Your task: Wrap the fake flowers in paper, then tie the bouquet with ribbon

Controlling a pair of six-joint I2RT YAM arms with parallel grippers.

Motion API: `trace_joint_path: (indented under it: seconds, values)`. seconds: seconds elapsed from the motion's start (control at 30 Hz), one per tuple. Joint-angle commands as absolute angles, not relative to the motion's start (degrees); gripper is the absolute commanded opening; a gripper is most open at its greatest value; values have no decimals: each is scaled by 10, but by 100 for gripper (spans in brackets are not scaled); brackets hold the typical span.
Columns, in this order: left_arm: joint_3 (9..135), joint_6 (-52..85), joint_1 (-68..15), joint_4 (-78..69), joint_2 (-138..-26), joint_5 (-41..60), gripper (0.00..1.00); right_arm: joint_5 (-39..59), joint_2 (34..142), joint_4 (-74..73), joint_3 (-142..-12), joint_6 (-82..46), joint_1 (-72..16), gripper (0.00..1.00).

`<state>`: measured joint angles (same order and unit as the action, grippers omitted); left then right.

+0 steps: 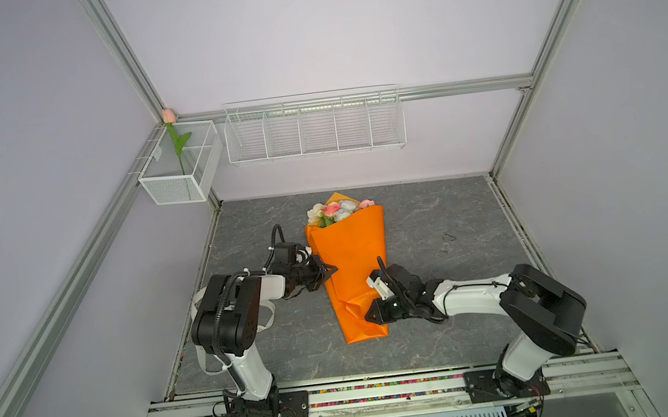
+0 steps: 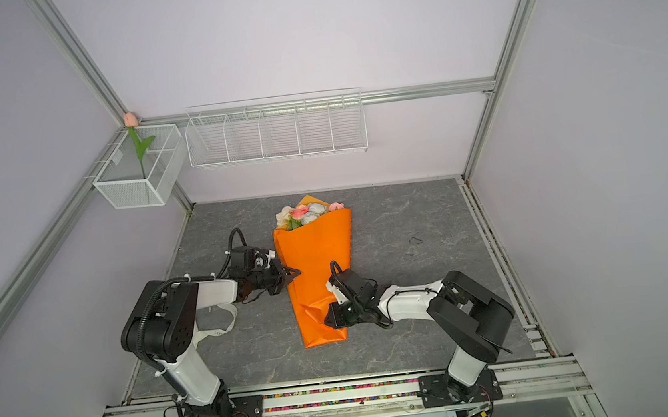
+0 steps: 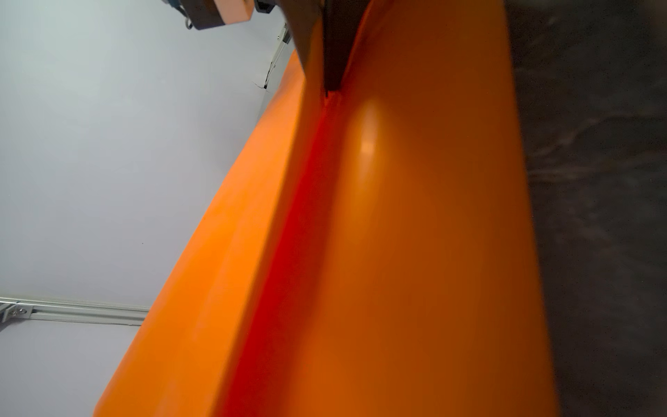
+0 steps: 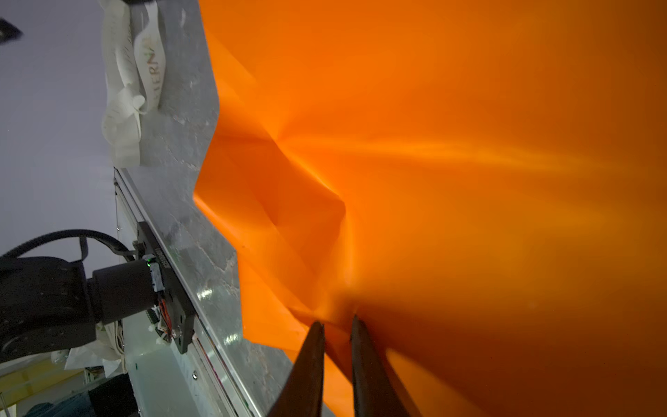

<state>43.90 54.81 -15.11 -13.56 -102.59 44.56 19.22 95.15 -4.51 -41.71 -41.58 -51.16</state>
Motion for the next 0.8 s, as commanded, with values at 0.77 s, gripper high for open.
trace_joint_path:
  seconds: [0.77]
  values:
    - [472, 481, -147, -63, -1037, 456, 2, 234, 1019, -7, -488, -408, -544, 16]
